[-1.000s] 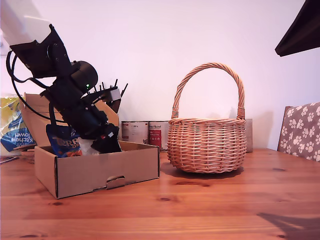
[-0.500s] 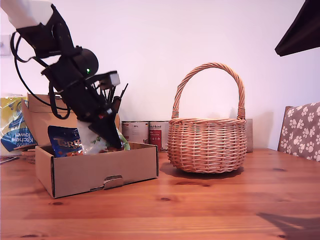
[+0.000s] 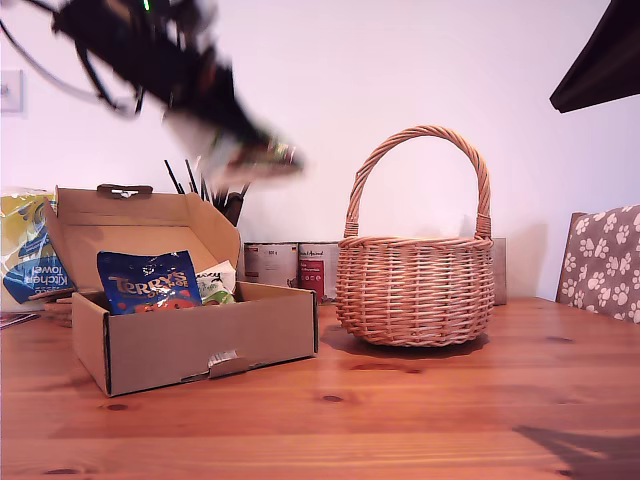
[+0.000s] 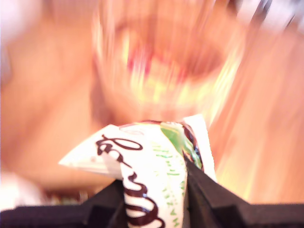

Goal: Move the bags of Easter eggs from the cardboard box on the left into the woven basket on the right side.

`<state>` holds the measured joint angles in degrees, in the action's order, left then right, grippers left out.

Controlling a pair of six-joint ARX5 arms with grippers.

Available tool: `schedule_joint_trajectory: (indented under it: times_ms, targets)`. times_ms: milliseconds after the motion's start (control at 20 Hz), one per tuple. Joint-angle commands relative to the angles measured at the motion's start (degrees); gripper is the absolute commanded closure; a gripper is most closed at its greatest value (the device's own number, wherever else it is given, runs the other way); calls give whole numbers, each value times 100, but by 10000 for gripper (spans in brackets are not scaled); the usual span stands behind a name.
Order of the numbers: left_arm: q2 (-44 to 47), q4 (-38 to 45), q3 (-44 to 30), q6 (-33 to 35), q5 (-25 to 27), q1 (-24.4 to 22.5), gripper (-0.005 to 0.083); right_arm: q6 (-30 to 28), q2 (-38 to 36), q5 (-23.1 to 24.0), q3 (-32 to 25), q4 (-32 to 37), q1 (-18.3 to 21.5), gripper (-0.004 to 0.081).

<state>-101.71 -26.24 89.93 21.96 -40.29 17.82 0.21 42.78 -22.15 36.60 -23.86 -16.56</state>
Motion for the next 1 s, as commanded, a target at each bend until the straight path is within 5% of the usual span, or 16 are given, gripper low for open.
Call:
schedule_joint_trajectory:
  times_ms: [0,150,350,500,700,950]
  targets:
    - [-179,389,-31,-310,-208,170,593,44,17,-24,-92,28,17,775]
    - [-295,1202,-35,-621,-76,573,593,44,17,-22,-92,46,17,775]
    - [-544,2500,-35,-754,820,1252,593,42,0,35,-90,96,17,775]
    - [-850,3228,-35,-879,1176,1609,593,48,-203,564,-44,186,17,776]
    - [-1266,3639,-35,-914,1569,1843,593,133,-800,1067,133,232,17,780]
    - [-1797,4179,-31,-914,2002,1851,593,284,-1388,1163,420,79,17,780]
